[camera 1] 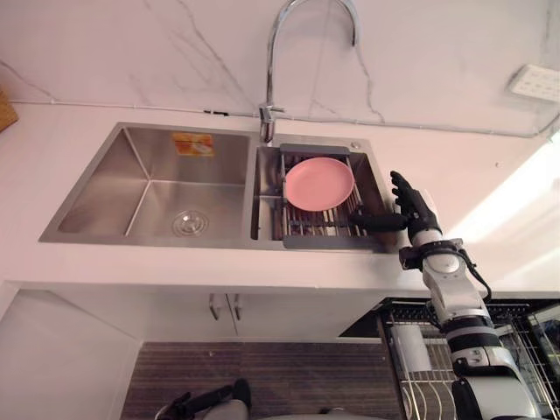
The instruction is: Walk over to the sink, pick up the cup, carry it to the dishwasher, place the cup inside the dishwasher, then close the dishwasher door
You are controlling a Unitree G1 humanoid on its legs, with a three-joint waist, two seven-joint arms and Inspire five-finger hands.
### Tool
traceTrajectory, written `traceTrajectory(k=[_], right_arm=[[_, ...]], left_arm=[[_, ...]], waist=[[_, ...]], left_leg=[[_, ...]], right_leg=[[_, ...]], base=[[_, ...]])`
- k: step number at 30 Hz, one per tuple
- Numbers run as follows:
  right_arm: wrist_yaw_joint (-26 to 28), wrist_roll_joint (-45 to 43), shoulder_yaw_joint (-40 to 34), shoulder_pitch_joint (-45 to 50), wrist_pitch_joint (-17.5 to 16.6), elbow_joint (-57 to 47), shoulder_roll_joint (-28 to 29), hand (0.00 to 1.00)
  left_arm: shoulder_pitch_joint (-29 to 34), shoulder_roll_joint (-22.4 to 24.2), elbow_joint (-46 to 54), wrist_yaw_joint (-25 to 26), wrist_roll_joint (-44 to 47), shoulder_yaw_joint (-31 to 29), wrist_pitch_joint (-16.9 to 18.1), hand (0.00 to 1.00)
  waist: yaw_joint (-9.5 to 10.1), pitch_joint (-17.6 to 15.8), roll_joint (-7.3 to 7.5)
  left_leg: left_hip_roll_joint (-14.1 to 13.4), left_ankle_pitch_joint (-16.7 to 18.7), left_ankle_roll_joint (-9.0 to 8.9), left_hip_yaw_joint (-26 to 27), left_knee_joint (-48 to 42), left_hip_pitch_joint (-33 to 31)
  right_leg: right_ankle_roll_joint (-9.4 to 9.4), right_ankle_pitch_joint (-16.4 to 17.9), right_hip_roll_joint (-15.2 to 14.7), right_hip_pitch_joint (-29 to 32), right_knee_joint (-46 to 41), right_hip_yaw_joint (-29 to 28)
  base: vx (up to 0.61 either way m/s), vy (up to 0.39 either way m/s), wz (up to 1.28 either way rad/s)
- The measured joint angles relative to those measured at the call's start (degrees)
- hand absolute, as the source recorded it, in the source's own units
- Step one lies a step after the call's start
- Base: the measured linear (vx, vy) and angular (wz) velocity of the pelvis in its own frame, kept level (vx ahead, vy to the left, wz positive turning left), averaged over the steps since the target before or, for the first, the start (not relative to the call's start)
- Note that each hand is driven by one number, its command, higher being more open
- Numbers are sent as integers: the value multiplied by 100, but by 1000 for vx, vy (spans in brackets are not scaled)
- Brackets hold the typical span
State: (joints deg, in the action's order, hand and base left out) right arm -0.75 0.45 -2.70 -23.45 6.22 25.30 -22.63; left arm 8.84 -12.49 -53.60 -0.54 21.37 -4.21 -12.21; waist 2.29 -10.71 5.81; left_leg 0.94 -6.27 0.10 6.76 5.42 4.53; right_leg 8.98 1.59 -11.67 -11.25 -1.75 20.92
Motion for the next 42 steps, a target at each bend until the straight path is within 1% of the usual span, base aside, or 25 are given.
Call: traceTrajectory(k=[4,7,8,11,14,16,19,22,26,29,30,34,35,36,39,40,42], right_arm=[[-186,446,77,-263,8,333,-1,100],[-196,1220,107,-525,68,605,-45,100],[-190,1343,120,-559,80,656,-72,100],[-158,1866,369,-707,116,931,-293,100],[-51,2394,624,-993,120,1246,-466,100],[3,2582,775,-1154,128,1360,-556,100],[86,2897,1034,-1343,127,1512,-653,100],[57,3027,1222,-1485,85,1665,-650,100],[-457,3359,1336,-1516,-106,1739,-645,100],[-824,3645,1349,-1565,-260,1741,-646,100],[-916,3779,1375,-1576,-308,1742,-646,100],[-1109,4178,1462,-1582,-392,1777,-646,100],[-1172,4341,1511,-1582,-392,1839,-647,100],[-1208,4490,1602,-1582,-388,1894,-649,100],[-1232,4687,1789,-1582,-375,1917,-654,100],[-1296,4724,1941,-1582,-376,1998,-651,100],[-1302,4766,1993,-1582,-378,2095,-652,100]], left_arm=[[17,34,26,-27,2,-90,4,100],[48,42,143,-71,1,-100,0,100],[52,43,161,-75,0,-101,-1,100],[70,83,207,-79,-18,-210,-13,100],[87,126,217,-104,-32,-322,-28,100],[87,124,224,-115,-93,-321,-27,100],[87,121,278,-133,-126,-316,-31,100],[89,122,328,-143,-139,-308,-34,100],[90,129,346,-199,-230,-307,-32,100],[90,132,348,-215,-230,-306,-32,100],[90,132,355,-224,-231,-306,-30,100],[90,148,381,-229,-187,-306,-20,100],[91,153,384,-227,-112,-308,-19,100],[92,153,387,-229,-44,-318,-17,100],[87,157,409,-231,-5,-316,-3,100],[84,161,417,-236,-6,-314,5,100],[79,159,419,-237,-7,-311,5,100]], waist=[[-1,-46,-16],[12,-79,-27],[22,-81,-25],[65,-87,-19],[122,-105,-11],[127,-123,-4],[165,-175,14],[181,-179,9],[258,-198,-17],[257,-218,-48],[255,-229,-66],[254,-258,-110],[256,-263,-114],[267,-271,-107],[318,-281,-111],[344,-287,-103],[379,-294,-94]], left_leg=[[-10,21,30,-147,1,-49],[-2,22,31,-148,0,-128],[4,21,31,-145,0,-136],[22,17,31,-122,-2,-166],[54,-69,26,-126,-3,-156],[78,-104,72,-133,-5,-158],[100,-112,75,-154,-6,-96],[95,-112,74,-173,-5,-85],[42,-100,47,-240,-1,-64],[22,-89,35,-281,1,-87],[12,-74,56,-297,1,-99],[-18,-75,55,-345,1,-154],[-17,-78,52,-349,0,-163],[-18,-84,52,-343,0,-164],[-32,-103,53,-327,-1,-203],[-22,-178,6,-338,-3,-229],[1,-208,38,-387,-5,-251]], right_leg=[[-2,1,21,-51,2,170],[-37,37,13,-52,35,300],[-46,55,6,-52,40,323],[-34,112,-22,-78,44,431],[-13,141,-45,-109,58,443],[-8,141,-66,-114,61,451],[-2,135,-85,-194,56,493],[-3,133,-80,-203,38,510],[-39,109,-34,-201,-42,535],[-49,103,-9,-197,-44,574],[-51,104,4,-196,-42,587],[-144,165,52,-177,-23,618],[-209,236,63,-176,-20,644],[-158,291,70,-161,-14,656],[-146,308,72,-148,8,644],[-125,263,71,-142,-2,666],[-101,252,48,-144,-1,705]], base=[[-24,-15,24],[-23,-4,19],[6,-2,19],[21,1,17],[76,10,3],[78,8,3],[76,0,7],[17,-20,5],[-35,-21,4],[-74,-18,4],[-77,-19,3],[-65,-29,7],[-45,-21,10],[-40,-18,7],[28,-8,0],[96,-24,5],[117,-23,10]])
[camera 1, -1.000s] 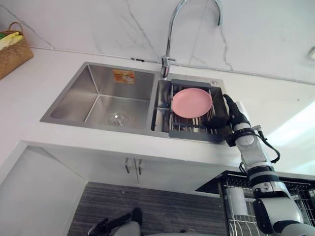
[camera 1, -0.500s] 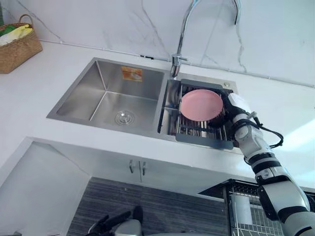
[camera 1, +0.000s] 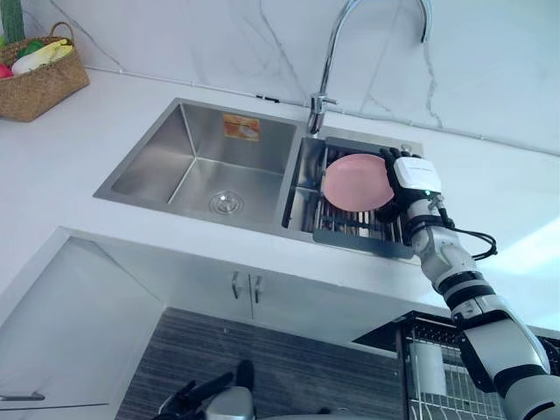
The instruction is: Walk over to the sink, pick up the cup, carry it to the dishwasher, place the cup inside the dishwasher, then close the dishwasher door
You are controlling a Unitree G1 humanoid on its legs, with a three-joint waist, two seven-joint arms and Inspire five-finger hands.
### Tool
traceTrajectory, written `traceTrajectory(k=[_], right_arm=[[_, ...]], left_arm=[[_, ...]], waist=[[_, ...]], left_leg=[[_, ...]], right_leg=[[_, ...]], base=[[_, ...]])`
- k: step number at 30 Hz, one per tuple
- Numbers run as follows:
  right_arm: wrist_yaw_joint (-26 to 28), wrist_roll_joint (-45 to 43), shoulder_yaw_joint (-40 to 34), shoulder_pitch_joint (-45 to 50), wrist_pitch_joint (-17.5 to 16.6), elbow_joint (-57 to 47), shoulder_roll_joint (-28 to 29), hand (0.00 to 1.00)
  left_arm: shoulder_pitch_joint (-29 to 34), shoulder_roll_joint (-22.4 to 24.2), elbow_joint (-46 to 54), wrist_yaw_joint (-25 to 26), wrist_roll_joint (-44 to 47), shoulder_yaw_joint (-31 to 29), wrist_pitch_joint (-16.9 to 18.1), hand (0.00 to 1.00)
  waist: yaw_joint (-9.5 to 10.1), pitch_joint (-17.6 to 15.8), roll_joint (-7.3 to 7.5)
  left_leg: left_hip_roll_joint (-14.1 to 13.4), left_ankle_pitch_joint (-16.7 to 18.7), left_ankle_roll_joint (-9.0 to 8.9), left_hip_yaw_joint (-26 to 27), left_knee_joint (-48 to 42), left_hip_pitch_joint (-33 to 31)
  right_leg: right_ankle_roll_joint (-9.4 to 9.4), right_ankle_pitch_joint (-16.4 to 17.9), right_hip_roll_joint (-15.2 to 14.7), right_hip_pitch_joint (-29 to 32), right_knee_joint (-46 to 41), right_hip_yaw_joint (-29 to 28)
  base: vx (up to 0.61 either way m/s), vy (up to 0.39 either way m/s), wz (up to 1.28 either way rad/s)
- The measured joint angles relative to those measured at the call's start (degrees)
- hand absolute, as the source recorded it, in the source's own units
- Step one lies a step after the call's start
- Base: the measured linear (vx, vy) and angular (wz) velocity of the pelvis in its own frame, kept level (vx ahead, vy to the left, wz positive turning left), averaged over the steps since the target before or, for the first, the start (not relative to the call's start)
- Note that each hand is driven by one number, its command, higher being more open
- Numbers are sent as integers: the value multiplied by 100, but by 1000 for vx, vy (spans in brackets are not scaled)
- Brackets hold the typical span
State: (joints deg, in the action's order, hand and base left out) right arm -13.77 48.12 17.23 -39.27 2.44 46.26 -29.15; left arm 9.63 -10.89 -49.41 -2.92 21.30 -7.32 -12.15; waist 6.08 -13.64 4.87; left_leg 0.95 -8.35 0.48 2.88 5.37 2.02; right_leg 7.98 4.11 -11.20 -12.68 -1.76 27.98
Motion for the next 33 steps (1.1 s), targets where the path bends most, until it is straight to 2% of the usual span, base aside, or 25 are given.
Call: traceTrajectory(k=[5,9,12,15,19,20,24,29,31,33], right_arm=[[-80,155,229,-128,-89,66,-8,100],[-136,252,287,-129,-153,270,-8,100],[-146,332,444,-129,-189,291,-4,100],[-183,333,469,-129,-206,291,-5,100],[-430,390,475,-130,-206,279,-13,100],[-608,407,475,-136,-215,251,-13,0],[-784,551,509,-204,-265,241,-103,0],[-844,670,623,-202,-288,336,-161,0],[-1013,856,635,-202,-407,342,-183,0],[-1448,1301,691,-203,-670,330,-211,0]], left_arm=[[1,-65,22,-30,-5,31,16,100],[-6,-84,18,-118,-8,44,50,100],[-6,-85,17,-129,-19,46,83,100],[-7,-87,20,-148,-54,44,116,100],[-9,-94,28,-188,-54,31,134,100],[-13,-96,29,-204,-55,31,137,100],[-63,-113,28,-216,-116,40,142,100],[-77,-160,25,-234,-201,40,231,100],[-77,-158,25,-240,-209,40,249,100],[-77,-159,22,-303,-206,37,257,100]], waist=[[53,-50,84],[93,-79,55],[97,-106,21],[99,-138,-22],[138,-140,-22],[145,-140,-21],[215,-150,11],[212,-211,61],[225,-222,53],[229,-234,46]], left_leg=[[9,-8,2,-67,-5,18],[-26,27,-57,-88,5,25],[-47,50,-25,-103,6,11],[-50,50,-25,-108,5,-13],[-77,44,-23,-98,3,-94],[-74,-4,-33,-98,2,-108],[-38,-73,-33,-119,-2,-132],[-14,-72,-35,-124,1,-124],[-40,-59,-52,-136,3,-123],[-44,-44,-71,-146,3,-121]], right_leg=[[-8,-32,-2,-41,-33,32],[-29,-47,20,-25,-83,21],[-45,-36,43,-9,-94,16],[-137,67,75,17,-88,34],[-98,117,83,94,-72,29],[-92,119,82,101,-67,25],[-42,52,49,103,-75,39],[-37,47,41,104,-85,33],[-40,47,49,105,-98,39],[-49,46,52,104,-108,45]], base=[[81,-9,9],[-64,-15,-1],[-103,-17,0],[-90,-21,4],[-14,-10,0],[92,-32,-3],[98,-24,1],[16,-9,0],[-41,-23,3],[-45,-13,2]])
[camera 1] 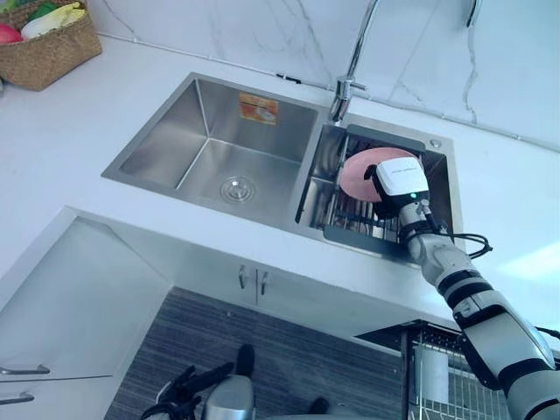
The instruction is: Walk over to the sink, pick up the cup, carry it to the dishwasher, place the cup inside the dishwasher, then close the dishwasher door
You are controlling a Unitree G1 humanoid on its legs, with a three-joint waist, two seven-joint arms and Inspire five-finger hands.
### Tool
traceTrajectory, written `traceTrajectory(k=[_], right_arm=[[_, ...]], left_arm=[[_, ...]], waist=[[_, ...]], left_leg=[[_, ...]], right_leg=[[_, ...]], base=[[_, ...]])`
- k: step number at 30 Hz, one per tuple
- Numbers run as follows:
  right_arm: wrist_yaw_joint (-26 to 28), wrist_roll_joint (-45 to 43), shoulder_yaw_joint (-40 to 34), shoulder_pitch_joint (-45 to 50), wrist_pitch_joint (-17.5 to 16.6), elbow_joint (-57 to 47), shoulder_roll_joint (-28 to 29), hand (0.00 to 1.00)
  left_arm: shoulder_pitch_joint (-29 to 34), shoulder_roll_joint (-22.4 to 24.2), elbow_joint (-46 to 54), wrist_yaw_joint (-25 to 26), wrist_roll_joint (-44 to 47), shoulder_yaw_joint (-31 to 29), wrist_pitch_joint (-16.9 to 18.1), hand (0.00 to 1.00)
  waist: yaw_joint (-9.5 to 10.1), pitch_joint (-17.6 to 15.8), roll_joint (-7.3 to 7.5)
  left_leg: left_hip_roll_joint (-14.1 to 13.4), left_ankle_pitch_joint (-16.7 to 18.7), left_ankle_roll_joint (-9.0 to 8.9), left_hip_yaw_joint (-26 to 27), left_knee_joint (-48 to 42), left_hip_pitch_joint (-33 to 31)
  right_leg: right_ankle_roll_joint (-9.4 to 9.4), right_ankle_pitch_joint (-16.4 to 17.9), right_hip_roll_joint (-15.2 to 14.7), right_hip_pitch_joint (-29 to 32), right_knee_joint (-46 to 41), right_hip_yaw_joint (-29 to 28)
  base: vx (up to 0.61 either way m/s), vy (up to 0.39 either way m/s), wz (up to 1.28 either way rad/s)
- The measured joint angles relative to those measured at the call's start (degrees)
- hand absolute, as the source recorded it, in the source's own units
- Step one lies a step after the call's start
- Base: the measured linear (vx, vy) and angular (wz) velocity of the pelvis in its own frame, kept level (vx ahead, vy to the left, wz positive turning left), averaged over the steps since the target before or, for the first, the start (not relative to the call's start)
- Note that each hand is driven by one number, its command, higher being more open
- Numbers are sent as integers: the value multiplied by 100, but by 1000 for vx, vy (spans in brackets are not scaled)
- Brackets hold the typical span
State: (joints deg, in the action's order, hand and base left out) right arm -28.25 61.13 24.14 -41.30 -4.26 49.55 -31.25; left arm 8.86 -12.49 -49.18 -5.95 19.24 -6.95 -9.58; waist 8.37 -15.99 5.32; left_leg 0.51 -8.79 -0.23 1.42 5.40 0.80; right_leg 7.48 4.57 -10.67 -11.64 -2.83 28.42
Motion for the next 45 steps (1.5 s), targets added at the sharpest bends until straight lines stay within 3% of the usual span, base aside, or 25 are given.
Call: traceTrajectory(k=[7,17,22,30,37,45], right_arm=[[-182,537,424,-100,-315,-323,-264,0],[-339,306,542,-206,-373,-409,-467,0],[-524,231,481,-205,-418,-818,-558,0],[-863,-734,-901,424,-543,-2360,-919,0],[-1200,-888,-1963,1430,-583,-3732,-935,0],[-1312,-1048,-3530,3292,-177,-4388,-904,0]], left_arm=[[1,-21,0,-93,-5,-1,3,100],[4,-10,-1,-159,-69,1,62,100],[59,5,-1,-159,-123,-2,86,100],[133,-6,-40,-87,-256,60,67,100],[167,-56,-161,-14,-348,154,12,100],[178,-186,-321,92,-349,590,-3,100]], waist=[[19,-5,-6],[6,-23,-36],[-93,-29,-70],[-430,57,-188],[-691,213,-217],[-966,387,-196]], left_leg=[[15,0,6,7,-2,9],[12,-9,22,100,-9,42],[-11,37,18,327,-5,190],[-71,135,31,782,-2,378],[-154,219,6,1198,-3,493],[-166,355,-9,1688,-2,676]], right_leg=[[-4,7,-10,-10,23,-6],[16,-5,-25,-13,70,-78],[24,-31,-40,-38,59,-289],[20,-142,-40,41,79,-806],[4,-206,9,177,125,-1243],[30,-301,14,290,137,-1748]], base=[[-5,-1,0],[5,-5,-4],[-19,-1,-21],[-20,18,-31],[28,18,-33],[8,35,-33]])
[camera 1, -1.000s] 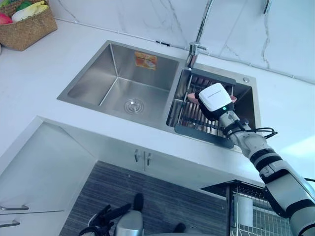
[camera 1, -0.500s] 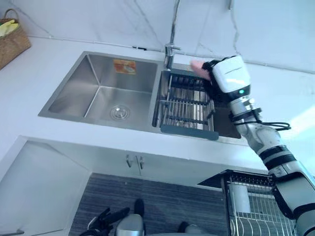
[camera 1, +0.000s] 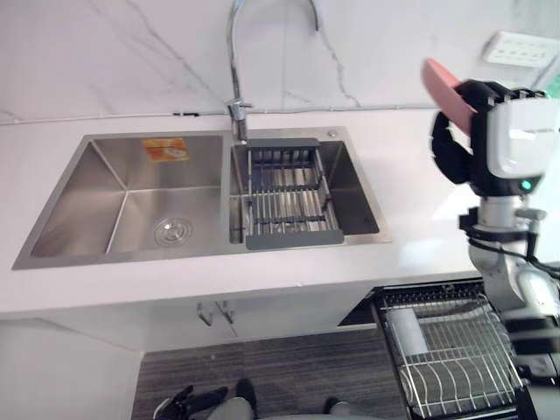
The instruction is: Walk over to the sink, pick up the cup, carry it to the dishwasher, place the cup inside the dishwasher, then close the dishwasher door
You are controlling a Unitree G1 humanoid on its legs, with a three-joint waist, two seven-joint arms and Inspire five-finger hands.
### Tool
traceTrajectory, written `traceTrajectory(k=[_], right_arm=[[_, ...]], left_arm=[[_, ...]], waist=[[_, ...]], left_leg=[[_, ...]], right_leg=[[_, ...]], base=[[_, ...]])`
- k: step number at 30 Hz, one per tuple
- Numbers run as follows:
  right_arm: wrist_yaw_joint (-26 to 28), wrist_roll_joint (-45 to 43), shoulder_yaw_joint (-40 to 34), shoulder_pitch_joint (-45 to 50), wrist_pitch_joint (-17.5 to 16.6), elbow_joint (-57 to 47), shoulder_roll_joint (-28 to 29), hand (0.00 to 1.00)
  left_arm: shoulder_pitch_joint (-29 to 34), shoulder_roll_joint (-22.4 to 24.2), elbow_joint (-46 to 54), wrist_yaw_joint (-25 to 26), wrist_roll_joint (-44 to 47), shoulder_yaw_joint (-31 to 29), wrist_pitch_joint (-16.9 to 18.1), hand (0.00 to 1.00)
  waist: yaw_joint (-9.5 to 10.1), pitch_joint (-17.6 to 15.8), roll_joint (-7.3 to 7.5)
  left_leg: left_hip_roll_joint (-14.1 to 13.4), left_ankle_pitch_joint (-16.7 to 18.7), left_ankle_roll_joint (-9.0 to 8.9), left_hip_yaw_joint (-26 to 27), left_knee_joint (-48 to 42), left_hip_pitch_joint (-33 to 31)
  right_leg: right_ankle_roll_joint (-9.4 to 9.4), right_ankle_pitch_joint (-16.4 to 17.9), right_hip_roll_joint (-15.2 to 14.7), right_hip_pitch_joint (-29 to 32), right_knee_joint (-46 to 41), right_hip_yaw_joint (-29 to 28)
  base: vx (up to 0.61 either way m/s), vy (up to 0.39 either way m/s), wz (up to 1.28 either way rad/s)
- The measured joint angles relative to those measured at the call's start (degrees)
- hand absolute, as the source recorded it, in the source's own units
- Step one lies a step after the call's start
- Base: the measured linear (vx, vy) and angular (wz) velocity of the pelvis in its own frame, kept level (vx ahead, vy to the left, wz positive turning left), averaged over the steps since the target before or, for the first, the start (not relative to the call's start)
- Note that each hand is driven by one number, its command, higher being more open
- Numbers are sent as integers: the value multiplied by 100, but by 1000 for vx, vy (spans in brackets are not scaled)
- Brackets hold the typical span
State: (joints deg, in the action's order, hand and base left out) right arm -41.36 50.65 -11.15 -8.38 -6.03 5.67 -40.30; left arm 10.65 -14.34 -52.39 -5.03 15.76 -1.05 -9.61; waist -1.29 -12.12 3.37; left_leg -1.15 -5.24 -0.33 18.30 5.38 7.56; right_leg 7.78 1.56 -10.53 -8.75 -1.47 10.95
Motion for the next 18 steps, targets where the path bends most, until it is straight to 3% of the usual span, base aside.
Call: traceTrajectory(k=[7,9,10,12,14,18], right_arm=[[-371,-441,-917,1113,453,29,475,0],[-608,-449,-976,1151,546,147,722,0],[-647,-449,-976,1157,542,164,778,0],[-771,-464,-964,1172,461,257,1004,0],[-887,-549,-956,1230,448,344,1118,0],[-1087,-764,-891,1163,456,807,1207,0]], left_arm=[[-68,1,-30,-2,0,173,-89,100],[-146,-94,-32,13,10,140,-153,100],[-175,-122,-32,21,9,140,-165,100],[-295,-229,-34,107,62,125,-251,100],[-399,-240,-81,123,113,119,-298,100],[-621,-243,-178,133,126,115,-298,100]], waist=[[-375,-10,151],[-419,-76,284],[-415,-75,283],[-394,-117,447],[-416,-73,518],[-394,-74,501]], left_leg=[[3,83,40,578,-44,-199],[-30,105,67,884,-56,-324],[-45,116,74,949,-57,-333],[-109,228,48,1165,-199,-421],[-203,361,1,1176,-468,-626],[-474,646,-85,1017,-1187,-1139]], right_leg=[[94,-51,-10,647,-151,-631],[50,-90,-54,954,-140,-663],[17,-94,-75,989,-134,-584],[-317,-228,-174,1141,-191,-153],[-444,-286,-216,1290,-316,55],[-430,-298,-133,1424,-300,190]], base=[[-39,60,-47],[-28,33,-65],[-11,31,-64],[13,9,-51],[62,-32,-16],[95,-59,8]])
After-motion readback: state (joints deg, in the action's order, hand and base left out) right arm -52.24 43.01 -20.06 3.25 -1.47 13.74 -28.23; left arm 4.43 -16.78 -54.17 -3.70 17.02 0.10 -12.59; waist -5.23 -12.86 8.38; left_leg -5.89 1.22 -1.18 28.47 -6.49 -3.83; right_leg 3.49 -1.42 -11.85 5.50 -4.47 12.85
